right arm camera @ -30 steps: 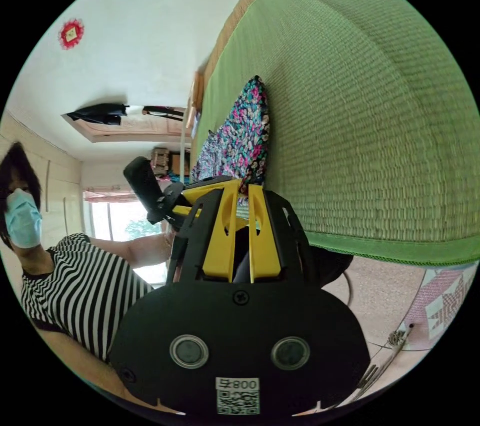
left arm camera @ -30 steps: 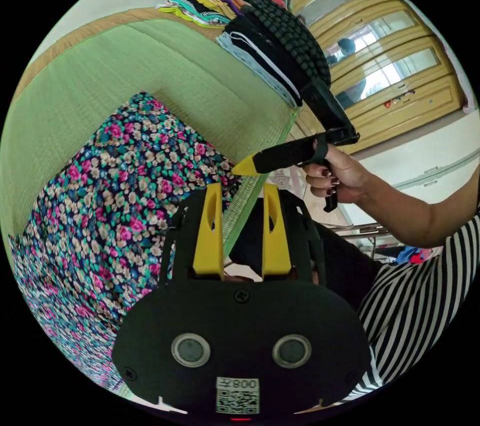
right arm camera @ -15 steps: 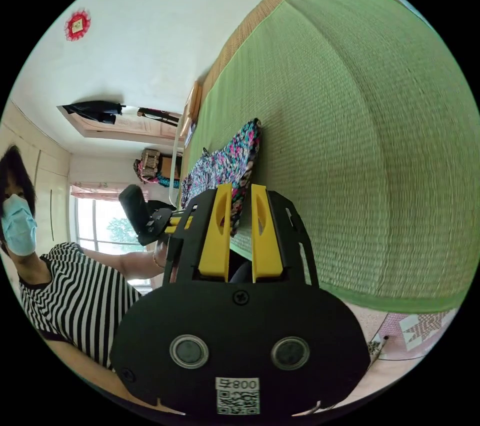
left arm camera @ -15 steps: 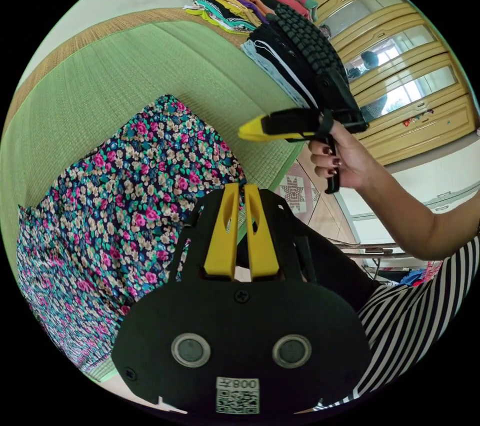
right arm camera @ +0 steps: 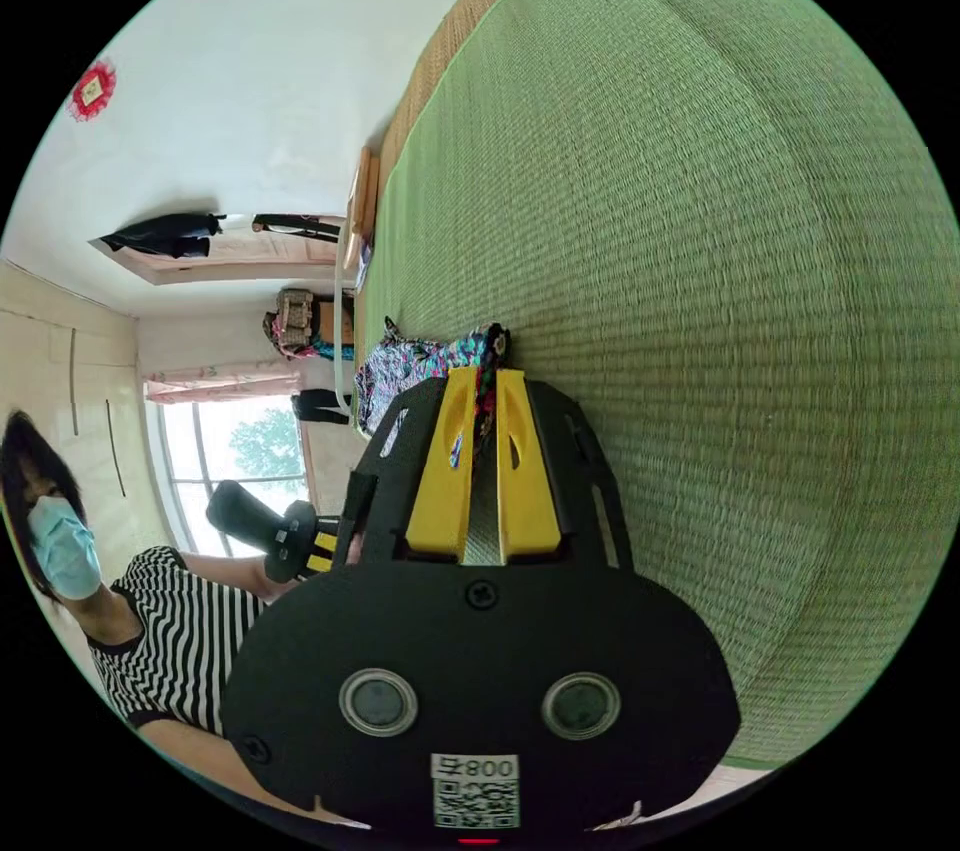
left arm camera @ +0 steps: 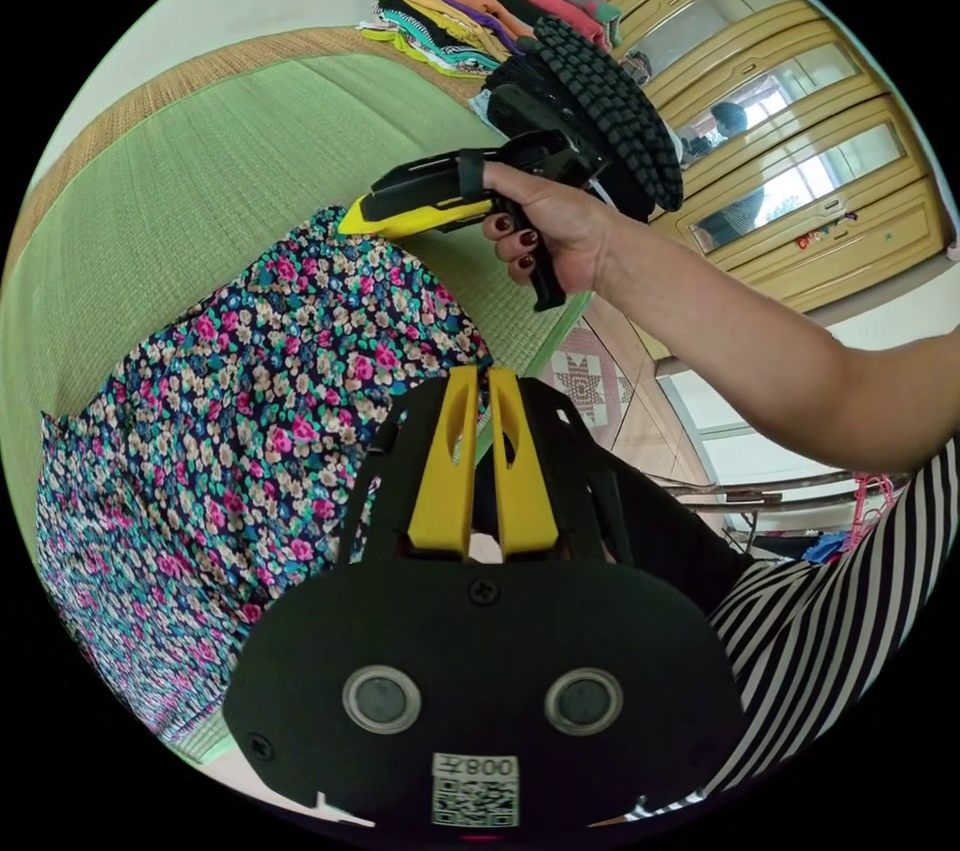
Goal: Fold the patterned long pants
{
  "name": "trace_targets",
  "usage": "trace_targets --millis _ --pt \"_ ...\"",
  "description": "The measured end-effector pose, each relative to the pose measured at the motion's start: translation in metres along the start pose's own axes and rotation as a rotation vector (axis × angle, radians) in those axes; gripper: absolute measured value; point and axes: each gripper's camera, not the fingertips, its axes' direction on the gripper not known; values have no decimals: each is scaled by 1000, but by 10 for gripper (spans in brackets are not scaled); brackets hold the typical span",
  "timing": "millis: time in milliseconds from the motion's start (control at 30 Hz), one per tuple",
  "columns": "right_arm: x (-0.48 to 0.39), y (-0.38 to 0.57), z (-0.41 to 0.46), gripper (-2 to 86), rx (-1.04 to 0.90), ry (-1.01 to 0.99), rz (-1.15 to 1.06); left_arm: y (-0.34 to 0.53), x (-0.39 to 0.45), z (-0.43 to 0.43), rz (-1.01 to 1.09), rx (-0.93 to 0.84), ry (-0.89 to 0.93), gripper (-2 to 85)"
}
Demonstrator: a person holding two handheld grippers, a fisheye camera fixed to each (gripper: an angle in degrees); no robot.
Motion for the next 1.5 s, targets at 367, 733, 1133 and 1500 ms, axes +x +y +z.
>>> trace_targets --millis 367,733,1133,1500 --pt "-25 33 -32 21 140 71 18 40 -6 -3 64 73 106 19" --pt "-116 64 -9 20 255 42 -73 125 -36 -53 71 212 153 19" --pt "-265 29 161 20 112 -29 -292 300 -144 -153 -175 486 87 17" --pt "-358 -14 381 20 -105 30 -382 457 -264 -198 -507 621 6 15"
